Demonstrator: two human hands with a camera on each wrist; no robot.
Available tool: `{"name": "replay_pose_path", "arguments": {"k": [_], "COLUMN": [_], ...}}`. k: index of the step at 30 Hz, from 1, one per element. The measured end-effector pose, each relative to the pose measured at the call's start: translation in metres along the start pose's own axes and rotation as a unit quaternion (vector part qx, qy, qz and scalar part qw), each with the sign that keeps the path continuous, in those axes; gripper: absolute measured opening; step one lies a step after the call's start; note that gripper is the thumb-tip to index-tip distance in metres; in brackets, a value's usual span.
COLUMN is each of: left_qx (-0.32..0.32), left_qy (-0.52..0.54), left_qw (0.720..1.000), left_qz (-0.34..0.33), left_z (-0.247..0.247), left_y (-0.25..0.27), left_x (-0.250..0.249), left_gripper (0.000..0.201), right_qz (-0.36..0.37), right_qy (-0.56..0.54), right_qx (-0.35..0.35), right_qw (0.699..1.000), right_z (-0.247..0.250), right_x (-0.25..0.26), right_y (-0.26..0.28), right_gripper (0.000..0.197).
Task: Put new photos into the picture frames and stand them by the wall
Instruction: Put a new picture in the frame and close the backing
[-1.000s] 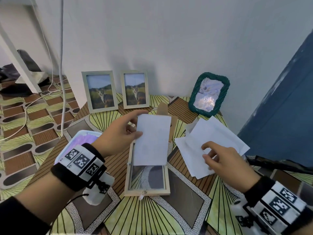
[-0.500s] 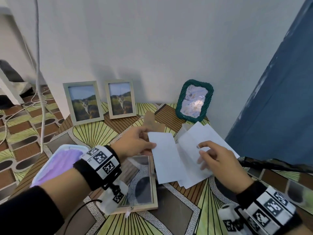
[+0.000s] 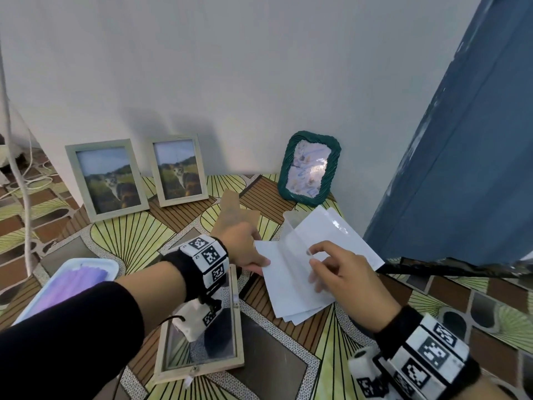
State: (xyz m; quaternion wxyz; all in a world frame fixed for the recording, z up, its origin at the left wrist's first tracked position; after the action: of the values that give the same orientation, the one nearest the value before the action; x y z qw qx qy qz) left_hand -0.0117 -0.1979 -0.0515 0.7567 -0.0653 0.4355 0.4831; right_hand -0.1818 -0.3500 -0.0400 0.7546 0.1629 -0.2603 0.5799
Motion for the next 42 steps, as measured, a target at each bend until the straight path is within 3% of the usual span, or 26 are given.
{"name": "replay_pose_path", "arguments": {"k": [8, 12, 19, 26, 33, 38, 40, 42], "left_qx": [-0.027, -0.015, 0.061, -0.032, -0.035, -0.009, -0.01, -0.012], "left_qy": [-0.116, -0.138, -0.028, 0.091, 0.225, 0.201, 0.191, 0.186], "left_qw": [0.993, 0.99, 0.998, 0.987, 0.968, 0.974, 0.976, 0.976], "left_qz": [0.009, 0.01, 0.008, -0.128, -0.101, -0.104, -0.105, -0.111], "left_z": [-0.011, -0.012, -0.017, 0.005, -0.016, -0.025, -0.025, -0.026], "left_y": [-0.002, -0.004, 0.014, 0.04, 0.044, 0.041, 0.04, 0.04], "left_x": [-0.003, -0.004, -0.007, -0.006, 0.0, 0.005, 0.005, 0.005], "left_gripper": [0.04, 0.054, 0.05, 0.052, 0.056, 0.068, 0.072, 0.07], "right_qz": [0.037, 0.049, 0.068, 0.08, 0.1, 0.116, 0.09, 0.045], "right_qy": [0.093, 0.124, 0.159, 0.16, 0.091, 0.174, 0.222, 0.264], "right_qx": [0.001, 0.01, 0.012, 0.011, 0.065, -0.038, -0.08, -0.069], "right_qw": [0.995, 0.991, 0.985, 0.984, 0.989, 0.977, 0.968, 0.961], "right_z": [-0.012, -0.017, -0.022, -0.023, -0.006, 0.044, 0.062, 0.073], "right_x": [0.005, 0.007, 0.008, 0.011, 0.015, 0.008, 0.001, -0.008], "right_y": [0.005, 0.006, 0.008, 0.01, 0.011, -0.003, -0.015, -0.027], "right_gripper": [0.017, 0.019, 0.019, 0.024, 0.034, 0.016, 0.01, 0.009]}}
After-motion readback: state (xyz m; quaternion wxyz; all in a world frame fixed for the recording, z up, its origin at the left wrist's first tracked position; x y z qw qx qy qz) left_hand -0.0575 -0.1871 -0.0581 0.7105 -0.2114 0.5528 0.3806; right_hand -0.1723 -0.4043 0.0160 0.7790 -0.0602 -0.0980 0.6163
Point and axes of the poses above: each hand's wrist, its own y-axis away from the middle knuckle, its own z-axis out of the back of the hand, x = y × z, the point moved 2 cm from there along -y, towards the middle knuckle, and after that the axes turned 13 degrees about y, right-handed, at the moved point
